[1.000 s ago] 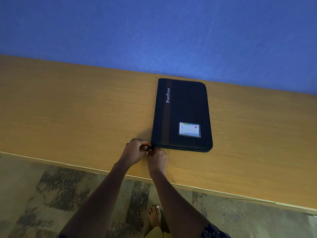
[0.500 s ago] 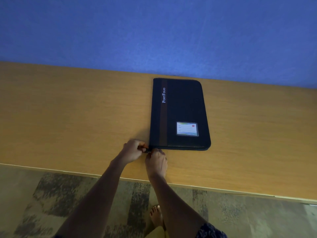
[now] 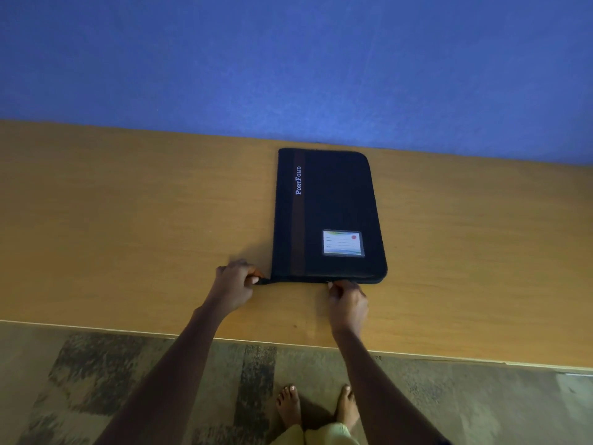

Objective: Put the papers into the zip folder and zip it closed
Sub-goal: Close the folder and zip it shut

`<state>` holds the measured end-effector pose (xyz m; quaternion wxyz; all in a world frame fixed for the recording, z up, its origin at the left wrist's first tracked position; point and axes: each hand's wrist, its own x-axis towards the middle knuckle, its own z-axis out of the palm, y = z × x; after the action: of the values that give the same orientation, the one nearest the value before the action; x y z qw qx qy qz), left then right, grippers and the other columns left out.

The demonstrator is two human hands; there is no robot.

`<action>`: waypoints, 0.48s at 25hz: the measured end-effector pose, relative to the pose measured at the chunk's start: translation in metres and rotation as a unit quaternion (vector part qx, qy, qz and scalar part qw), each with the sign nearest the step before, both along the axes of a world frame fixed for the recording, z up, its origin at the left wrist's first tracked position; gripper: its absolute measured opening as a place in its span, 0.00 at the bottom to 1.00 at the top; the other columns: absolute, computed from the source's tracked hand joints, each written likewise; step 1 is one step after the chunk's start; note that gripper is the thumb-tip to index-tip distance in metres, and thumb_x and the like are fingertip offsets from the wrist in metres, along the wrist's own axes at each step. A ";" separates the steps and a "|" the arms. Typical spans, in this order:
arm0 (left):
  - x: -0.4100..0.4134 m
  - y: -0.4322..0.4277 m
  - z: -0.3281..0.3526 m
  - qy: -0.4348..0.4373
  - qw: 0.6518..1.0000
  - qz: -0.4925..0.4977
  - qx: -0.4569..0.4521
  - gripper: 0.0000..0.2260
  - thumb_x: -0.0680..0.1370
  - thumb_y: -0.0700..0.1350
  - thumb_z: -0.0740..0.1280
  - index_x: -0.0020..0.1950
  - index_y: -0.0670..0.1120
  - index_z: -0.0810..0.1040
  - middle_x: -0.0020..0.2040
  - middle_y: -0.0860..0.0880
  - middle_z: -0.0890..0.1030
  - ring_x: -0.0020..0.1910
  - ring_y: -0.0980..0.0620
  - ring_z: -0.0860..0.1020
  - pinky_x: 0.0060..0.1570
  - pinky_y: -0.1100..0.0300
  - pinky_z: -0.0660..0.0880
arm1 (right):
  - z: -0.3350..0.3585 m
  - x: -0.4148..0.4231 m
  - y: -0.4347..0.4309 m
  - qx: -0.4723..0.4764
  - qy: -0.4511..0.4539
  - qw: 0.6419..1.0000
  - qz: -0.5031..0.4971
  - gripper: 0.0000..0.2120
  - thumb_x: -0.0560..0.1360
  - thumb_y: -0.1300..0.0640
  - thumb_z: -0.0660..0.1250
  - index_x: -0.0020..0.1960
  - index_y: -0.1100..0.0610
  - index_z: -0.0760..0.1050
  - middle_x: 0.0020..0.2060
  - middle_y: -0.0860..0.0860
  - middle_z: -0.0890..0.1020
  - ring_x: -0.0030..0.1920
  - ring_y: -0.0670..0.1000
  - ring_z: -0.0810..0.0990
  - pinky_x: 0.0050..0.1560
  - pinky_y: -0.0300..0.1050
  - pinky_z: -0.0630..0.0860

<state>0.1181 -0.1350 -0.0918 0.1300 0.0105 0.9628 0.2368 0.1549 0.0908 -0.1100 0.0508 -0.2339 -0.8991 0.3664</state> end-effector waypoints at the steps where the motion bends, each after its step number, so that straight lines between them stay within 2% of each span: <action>1: -0.001 0.002 0.000 -0.001 1.000 -0.024 -0.011 0.07 0.78 0.41 0.65 0.54 0.44 0.79 0.53 0.47 0.77 0.55 0.46 0.74 0.59 0.52 0.63 | -0.001 0.001 0.009 0.016 0.008 1.000 0.006 0.05 0.73 0.64 0.68 0.46 0.62 0.82 0.45 0.59 0.84 0.42 0.60 0.82 0.41 0.50 0.80; 5: 0.002 0.026 0.004 -0.010 0.996 -0.083 -0.031 0.08 0.78 0.42 0.64 0.54 0.47 0.80 0.52 0.48 0.77 0.56 0.47 0.74 0.59 0.52 0.63 | -0.002 0.002 0.026 0.013 0.016 0.999 -0.033 0.05 0.72 0.63 0.69 0.47 0.62 0.82 0.44 0.59 0.83 0.41 0.61 0.82 0.40 0.50 0.79; 7: 0.006 0.033 0.003 0.000 0.993 -0.094 -0.076 0.09 0.76 0.44 0.65 0.55 0.49 0.79 0.54 0.49 0.77 0.58 0.48 0.74 0.60 0.51 0.62 | -0.003 0.000 0.030 0.015 0.020 0.998 -0.051 0.05 0.72 0.64 0.70 0.47 0.63 0.82 0.43 0.61 0.83 0.41 0.63 0.81 0.38 0.48 0.74; 10: 0.003 0.049 0.011 0.080 0.981 -0.101 -0.145 0.23 0.69 0.56 0.69 0.61 0.49 0.76 0.58 0.49 0.75 0.60 0.47 0.73 0.60 0.48 0.67 | -0.008 0.000 0.032 0.010 0.032 0.999 -0.043 0.05 0.72 0.64 0.70 0.47 0.62 0.82 0.42 0.60 0.82 0.39 0.62 0.80 0.37 0.43 0.68; 12: -0.005 0.076 0.015 0.131 0.966 -0.165 -0.149 0.30 0.67 0.62 0.68 0.65 0.48 0.75 0.63 0.48 0.75 0.62 0.46 0.73 0.62 0.48 0.69 | -0.011 -0.001 0.033 0.005 0.029 0.998 -0.048 0.05 0.72 0.63 0.70 0.47 0.62 0.82 0.41 0.59 0.82 0.39 0.60 0.80 0.37 0.41 0.68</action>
<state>0.1127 -0.0593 -0.0768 0.0400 0.1811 0.9806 0.0626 0.1541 0.1237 -0.1209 0.0958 -0.2657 -0.8870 0.3654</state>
